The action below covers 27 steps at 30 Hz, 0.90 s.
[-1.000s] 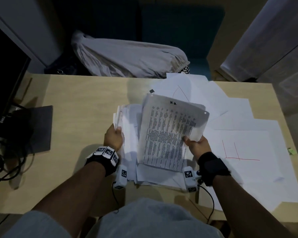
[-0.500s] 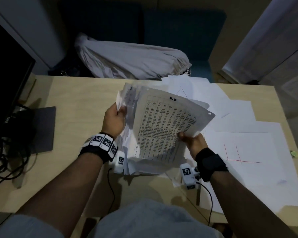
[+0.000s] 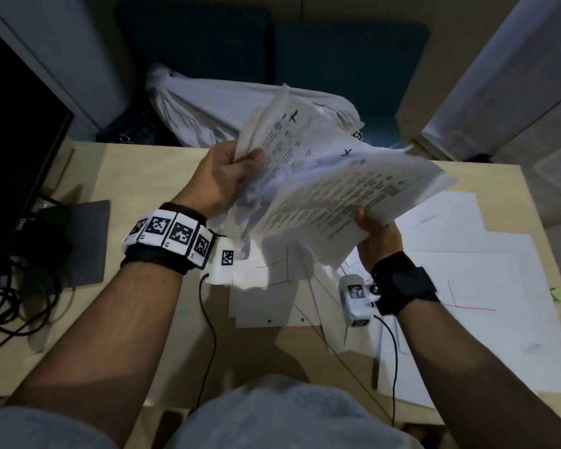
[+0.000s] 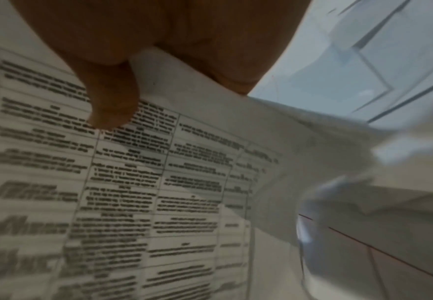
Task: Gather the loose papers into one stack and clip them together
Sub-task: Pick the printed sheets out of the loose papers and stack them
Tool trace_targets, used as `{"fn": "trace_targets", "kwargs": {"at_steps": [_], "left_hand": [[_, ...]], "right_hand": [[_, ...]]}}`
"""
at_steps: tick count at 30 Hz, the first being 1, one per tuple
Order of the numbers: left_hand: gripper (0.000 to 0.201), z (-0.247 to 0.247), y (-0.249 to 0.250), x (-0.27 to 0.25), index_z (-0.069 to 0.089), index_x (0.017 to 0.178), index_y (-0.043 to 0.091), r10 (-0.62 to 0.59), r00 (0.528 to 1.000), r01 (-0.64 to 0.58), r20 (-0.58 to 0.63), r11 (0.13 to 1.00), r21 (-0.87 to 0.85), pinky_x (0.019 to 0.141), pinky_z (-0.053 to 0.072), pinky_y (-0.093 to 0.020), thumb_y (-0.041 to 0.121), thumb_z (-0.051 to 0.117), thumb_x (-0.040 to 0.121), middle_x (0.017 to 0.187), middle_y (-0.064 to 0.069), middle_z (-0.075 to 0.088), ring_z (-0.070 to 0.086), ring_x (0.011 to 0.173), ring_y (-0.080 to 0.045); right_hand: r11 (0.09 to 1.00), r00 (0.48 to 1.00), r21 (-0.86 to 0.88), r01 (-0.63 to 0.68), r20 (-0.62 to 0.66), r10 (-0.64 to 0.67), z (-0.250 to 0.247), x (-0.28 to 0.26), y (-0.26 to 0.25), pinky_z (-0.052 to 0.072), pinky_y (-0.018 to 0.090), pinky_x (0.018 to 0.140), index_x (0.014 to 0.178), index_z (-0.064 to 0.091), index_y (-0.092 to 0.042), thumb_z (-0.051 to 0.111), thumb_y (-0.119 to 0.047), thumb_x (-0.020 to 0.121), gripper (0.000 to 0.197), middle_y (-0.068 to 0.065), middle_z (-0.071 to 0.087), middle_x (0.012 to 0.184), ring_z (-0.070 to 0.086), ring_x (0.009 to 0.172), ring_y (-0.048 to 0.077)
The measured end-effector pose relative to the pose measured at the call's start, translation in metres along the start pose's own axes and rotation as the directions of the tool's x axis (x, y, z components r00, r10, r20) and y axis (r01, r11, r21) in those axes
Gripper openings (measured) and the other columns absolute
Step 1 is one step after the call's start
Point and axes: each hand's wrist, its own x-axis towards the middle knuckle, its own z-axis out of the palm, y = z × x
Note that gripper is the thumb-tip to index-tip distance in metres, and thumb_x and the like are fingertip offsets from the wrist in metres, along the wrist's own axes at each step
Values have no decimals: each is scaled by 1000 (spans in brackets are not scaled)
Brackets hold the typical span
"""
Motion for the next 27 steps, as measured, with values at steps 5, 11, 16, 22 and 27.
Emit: {"fn": "trace_targets", "kwargs": {"at_steps": [5,11,16,22,27], "left_hand": [[16,17,-2,-4,62,95,9,-50,997,50,60,999,-2,65,49,-19,7,47,97,65,14,70,65,65,0],[18,28,-14,-9,61,104,7,-85,994,78,-68,992,-103,61,50,-15,11,43,100,71,12,71,66,68,0],[57,40,-42,-16,53,131,8,-147,984,128,-96,975,-181,91,51,-31,50,37,97,120,-3,65,63,110,-12],[94,58,-51,-31,36,140,14,-142,990,141,9,989,44,103,37,-23,62,72,68,134,9,49,46,123,-4],[58,65,-62,-31,51,128,11,-209,977,213,-47,971,111,101,48,-38,10,77,76,117,3,65,62,107,-10]], "right_hand": [[991,998,-128,31,-46,-37,2,2,-18,49,11,53,111,53,-4,65,-3,79,34,-2,61,83,62,64,-2],[929,991,-369,-11,-131,-40,-18,14,-23,45,31,80,92,53,-18,53,-13,81,12,-6,55,82,53,73,6],[878,973,-474,63,-168,-160,-20,16,-26,54,38,81,99,63,-14,70,-24,80,22,4,65,86,61,82,22],[801,989,-599,-11,-125,-81,-30,11,-22,56,25,67,104,63,-7,69,-26,85,27,8,68,90,64,78,22],[754,995,-653,-66,-101,0,-40,8,-8,51,49,94,103,62,-12,71,-15,82,23,13,68,101,64,97,31]]}}
